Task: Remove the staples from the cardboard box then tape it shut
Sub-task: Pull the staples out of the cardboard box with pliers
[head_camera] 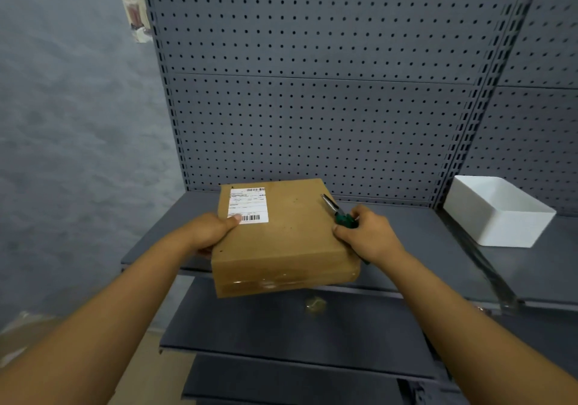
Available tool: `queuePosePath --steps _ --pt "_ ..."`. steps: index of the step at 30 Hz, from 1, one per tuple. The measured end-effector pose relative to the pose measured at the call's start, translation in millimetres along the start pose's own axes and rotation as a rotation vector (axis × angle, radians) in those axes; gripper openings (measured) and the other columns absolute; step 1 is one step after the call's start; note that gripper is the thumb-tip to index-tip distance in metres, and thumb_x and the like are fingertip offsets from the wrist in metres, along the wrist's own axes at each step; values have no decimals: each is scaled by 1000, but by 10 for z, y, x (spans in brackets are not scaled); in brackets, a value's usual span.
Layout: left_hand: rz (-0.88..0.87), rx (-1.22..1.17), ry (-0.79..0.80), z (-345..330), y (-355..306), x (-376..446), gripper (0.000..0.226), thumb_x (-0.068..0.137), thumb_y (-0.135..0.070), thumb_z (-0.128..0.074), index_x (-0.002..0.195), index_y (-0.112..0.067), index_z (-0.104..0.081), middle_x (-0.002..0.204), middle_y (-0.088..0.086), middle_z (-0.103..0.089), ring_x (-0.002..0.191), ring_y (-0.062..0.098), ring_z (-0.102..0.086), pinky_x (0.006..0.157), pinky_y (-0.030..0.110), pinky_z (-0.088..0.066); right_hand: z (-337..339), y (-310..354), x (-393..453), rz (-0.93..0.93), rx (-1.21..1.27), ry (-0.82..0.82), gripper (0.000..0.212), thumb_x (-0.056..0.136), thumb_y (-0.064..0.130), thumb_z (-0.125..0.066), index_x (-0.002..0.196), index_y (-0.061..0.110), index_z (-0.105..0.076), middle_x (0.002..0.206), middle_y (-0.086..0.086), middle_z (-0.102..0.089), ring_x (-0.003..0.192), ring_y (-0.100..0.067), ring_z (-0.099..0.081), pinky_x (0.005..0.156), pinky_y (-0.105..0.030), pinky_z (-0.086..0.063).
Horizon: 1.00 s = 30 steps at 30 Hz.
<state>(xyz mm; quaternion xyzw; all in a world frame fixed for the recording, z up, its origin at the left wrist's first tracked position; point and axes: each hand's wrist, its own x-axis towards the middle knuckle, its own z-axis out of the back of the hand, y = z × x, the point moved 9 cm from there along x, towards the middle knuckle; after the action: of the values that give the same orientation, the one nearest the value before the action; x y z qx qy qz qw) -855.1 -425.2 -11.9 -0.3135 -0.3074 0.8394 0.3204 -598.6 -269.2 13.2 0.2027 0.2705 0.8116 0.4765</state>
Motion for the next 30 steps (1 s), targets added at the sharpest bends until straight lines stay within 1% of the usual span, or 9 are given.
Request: queuePosePath --steps 1,3,6,9,13,18,25,28,30 --pt "-15 -41 0 -1 10 15 52 94 -54 -44 127 -14 -48 88 -1 -58 77 17 -59 61 28 -47 6 -5 -23 -12 -6 -10 33 84 39 -65 96 13 -50 86 -6 -59 79 -25 -59 67 -37 -50" --pt "-46 -88 -7 7 11 58 51 95 -52 -45 128 -13 -48 90 -1 -59 79 17 -59 63 28 -47 15 -5 -76 -31 -19 -24 34 84 40 -65 99 14 -50 88 -6 -60 80 -25 -60 69 -39 -53" --pt "-71 -118 0 25 -13 118 53 96 -49 -46 133 -12 -47 107 5 -60 91 23 -60 78 35 -48 14 18 -134 -40 -33 -51 34 84 42 -65 98 14 -50 88 -6 -60 81 -25 -60 71 -41 -55" --pt "-92 -122 -27 97 -31 185 52 97 -45 -47 135 -10 -46 120 11 -59 91 23 -57 78 35 -45 -26 76 -156 -39 -29 -50 33 84 42 -65 96 15 -50 86 -5 -60 79 -24 -60 68 -39 -55" --pt "-109 -133 -80 239 -4 262 47 98 -39 -48 133 -9 -49 123 14 -59 92 25 -57 79 36 -44 -119 200 -116 -20 -43 -20 35 85 44 -64 99 15 -50 85 -2 -57 79 -23 -60 65 -38 -56" --pt "-88 -225 -102 392 109 353 44 98 -35 -50 133 -10 -50 121 15 -61 96 28 -61 85 37 -48 -262 373 -10 33 -88 2 34 87 45 -62 97 17 -48 87 -3 -58 79 -23 -58 61 -31 -47" --pt "-75 -49 -138 478 55 410 46 99 -37 -45 136 -11 -47 128 15 -57 98 28 -57 84 34 -44 -312 405 70 39 -65 -3 34 86 45 -63 97 16 -49 86 -2 -57 81 -24 -60 64 -33 -50" --pt "-131 172 -219 542 -47 408 45 99 -35 -47 138 -12 -46 134 14 -54 116 32 -53 87 33 -39 -303 384 79 39 -43 5 34 85 45 -63 96 16 -49 85 -3 -59 80 -23 -60 64 -33 -50" --pt "-224 395 -327 580 -191 384 43 97 -32 -49 136 -12 -46 134 13 -54 117 31 -52 88 35 -42 -276 325 69 22 3 0 32 85 42 -64 94 15 -50 84 -4 -60 76 -23 -60 63 -36 -52"
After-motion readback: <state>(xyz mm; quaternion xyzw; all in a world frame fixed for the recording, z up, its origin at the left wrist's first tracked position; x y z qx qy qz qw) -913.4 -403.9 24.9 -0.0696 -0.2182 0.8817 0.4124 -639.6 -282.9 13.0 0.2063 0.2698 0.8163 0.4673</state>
